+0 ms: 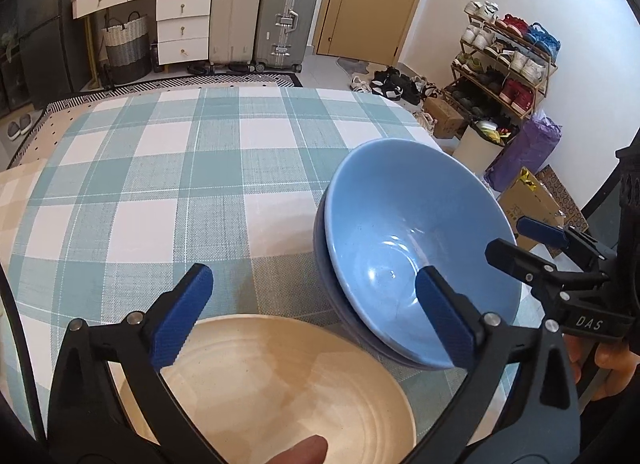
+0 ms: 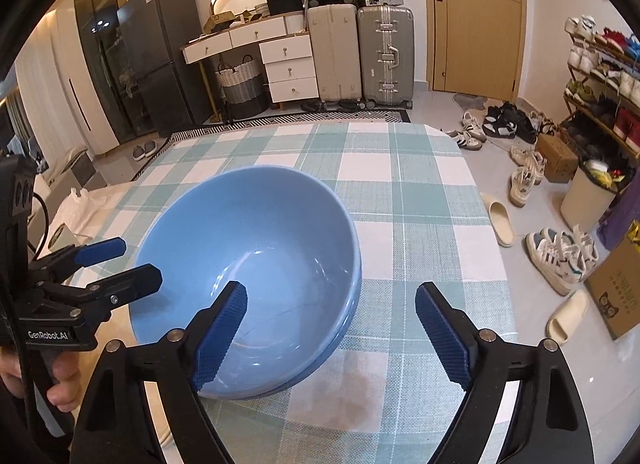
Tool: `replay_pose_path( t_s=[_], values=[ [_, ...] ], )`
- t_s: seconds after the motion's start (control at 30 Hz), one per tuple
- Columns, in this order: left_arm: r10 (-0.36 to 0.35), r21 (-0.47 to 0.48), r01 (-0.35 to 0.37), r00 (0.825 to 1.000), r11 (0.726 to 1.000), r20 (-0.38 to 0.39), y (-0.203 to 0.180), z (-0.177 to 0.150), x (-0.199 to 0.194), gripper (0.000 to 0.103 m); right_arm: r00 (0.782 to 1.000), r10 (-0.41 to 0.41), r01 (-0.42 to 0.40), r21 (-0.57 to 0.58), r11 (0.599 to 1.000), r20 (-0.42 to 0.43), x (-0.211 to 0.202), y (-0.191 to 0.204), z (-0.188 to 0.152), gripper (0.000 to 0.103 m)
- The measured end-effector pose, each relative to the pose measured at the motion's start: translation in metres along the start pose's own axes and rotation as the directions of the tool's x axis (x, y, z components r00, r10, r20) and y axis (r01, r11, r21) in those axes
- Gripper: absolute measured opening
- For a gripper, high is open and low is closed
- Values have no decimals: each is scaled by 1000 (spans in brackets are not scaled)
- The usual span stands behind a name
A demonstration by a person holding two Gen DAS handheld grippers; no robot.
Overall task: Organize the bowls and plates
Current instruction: 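Close the left gripper on the rims of the nested blue bowls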
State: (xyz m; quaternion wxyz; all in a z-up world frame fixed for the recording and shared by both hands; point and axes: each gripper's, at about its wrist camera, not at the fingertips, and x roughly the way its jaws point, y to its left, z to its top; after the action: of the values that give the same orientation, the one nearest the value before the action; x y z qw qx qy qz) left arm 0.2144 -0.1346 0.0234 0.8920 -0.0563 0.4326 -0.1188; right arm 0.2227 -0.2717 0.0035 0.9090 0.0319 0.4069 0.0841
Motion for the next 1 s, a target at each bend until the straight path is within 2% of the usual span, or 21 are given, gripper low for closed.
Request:
replay_pose_path(
  t_s=[0.43,0.63,0.7,0.8,0.93,1.0],
  values=[
    [-33,-51,30,998,998,-59,11,-2,28,100,998,65,-64,50,997,-19,18,-9,-6,88],
    [-55,-50,51,995,997,-83,9,-3,39,83,994,107,-104,64,992,-33,24,-10,-8,76],
    [-59,-43,55,994,998,-89,7,-3,41,73,991,131,-128,76,989,-36,25,-11,-9,71],
    [-85,-45,81,992,996,-97,5,-4,45,65,988,144,-140,82,987,-46,27,-11,-9,67],
    [-99,-35,96,991,995,-95,0,-5,46,56,988,147,-143,70,987,-53,27,-7,-11,53],
    [-111,-27,108,989,994,-95,-3,-5,46,46,988,147,-144,63,988,-53,28,-5,-12,48]
  ],
)
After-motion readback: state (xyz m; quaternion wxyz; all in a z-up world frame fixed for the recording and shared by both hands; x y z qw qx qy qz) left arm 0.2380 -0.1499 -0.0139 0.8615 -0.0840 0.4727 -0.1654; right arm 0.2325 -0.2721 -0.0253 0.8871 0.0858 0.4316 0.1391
